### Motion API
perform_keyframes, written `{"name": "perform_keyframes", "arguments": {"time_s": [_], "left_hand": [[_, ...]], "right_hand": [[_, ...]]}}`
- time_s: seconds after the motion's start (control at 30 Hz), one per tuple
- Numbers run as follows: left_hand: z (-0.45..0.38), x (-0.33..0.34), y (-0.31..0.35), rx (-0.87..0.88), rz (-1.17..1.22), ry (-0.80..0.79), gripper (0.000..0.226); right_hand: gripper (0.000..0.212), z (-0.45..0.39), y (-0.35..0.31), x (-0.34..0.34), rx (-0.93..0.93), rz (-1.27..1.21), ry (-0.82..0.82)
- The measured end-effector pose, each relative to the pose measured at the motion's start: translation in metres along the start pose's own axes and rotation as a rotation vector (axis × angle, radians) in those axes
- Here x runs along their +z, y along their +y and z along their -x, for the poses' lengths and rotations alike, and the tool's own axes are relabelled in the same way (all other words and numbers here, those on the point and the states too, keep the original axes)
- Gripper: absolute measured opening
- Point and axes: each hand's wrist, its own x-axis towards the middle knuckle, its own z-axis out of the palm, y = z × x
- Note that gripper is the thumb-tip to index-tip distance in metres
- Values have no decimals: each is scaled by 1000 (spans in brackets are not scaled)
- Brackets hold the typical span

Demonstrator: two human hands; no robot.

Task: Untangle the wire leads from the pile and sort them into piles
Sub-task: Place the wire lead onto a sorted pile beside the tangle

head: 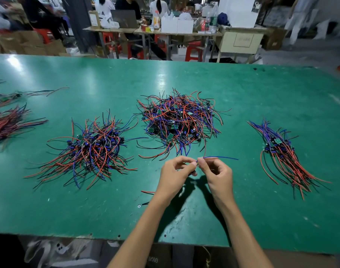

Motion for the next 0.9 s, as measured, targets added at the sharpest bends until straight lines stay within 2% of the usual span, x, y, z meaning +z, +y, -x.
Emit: {"name": "perform_keyframes", "arguments": {"time_s": [0.17,0.27,0.37,0.5,0.67,0.9], "left_hand": [[2,0,-12,56,-26,64,6],[3,0,-16,75,-50,65,11],[4,1,-18,67,-73,82,14],[3,1,-19,40,-92,94,16],[4,2,-21,52,-134,132,17],[4,0,-22,83,-192,116,21]], "right_hand": [[20,1,0,2,1,74,-18],[5,2,-1,0,-11,62,-47],[12,3,0,-1,-8,46,-90],[8,2,-2,-1,-23,37,-122],[18,2,-1,1,-33,58,-86],[17,1,2,1,-45,148,-77]]}}
